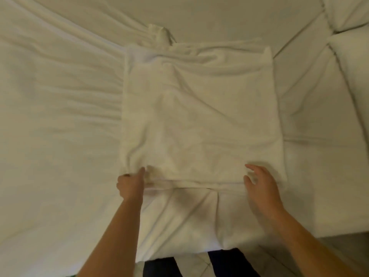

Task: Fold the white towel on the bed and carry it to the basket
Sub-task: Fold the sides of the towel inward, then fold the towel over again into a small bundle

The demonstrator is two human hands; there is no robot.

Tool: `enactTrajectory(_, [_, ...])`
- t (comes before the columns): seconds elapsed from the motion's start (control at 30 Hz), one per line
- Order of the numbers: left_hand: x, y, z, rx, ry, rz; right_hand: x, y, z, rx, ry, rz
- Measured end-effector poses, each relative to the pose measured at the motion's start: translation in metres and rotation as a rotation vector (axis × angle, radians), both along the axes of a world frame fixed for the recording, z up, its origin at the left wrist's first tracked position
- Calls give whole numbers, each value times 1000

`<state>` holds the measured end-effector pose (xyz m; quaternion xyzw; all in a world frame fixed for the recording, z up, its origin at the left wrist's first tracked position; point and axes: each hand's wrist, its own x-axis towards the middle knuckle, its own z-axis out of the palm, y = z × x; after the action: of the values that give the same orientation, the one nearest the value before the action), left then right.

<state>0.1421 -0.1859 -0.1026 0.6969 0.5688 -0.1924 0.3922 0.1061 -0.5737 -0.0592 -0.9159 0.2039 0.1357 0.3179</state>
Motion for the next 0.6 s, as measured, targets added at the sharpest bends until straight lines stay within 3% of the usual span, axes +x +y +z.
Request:
enactTrajectory(0.17, [-43, -70, 15, -276, -14, 505, -3, -73, -9, -117, 128, -158])
enactTrajectory(0.23, [-46, -85, 17, -416, -66, 608, -4, -84, -13, -100, 198, -252])
enactTrajectory(0.4, [-38, -107, 10, -696, -165, 606, -11, -92, -26, 44, 286, -440])
enactTrajectory(0.6, [-20, -134, 13, -882, -194, 585, -20, -91, -31, 111, 314, -460])
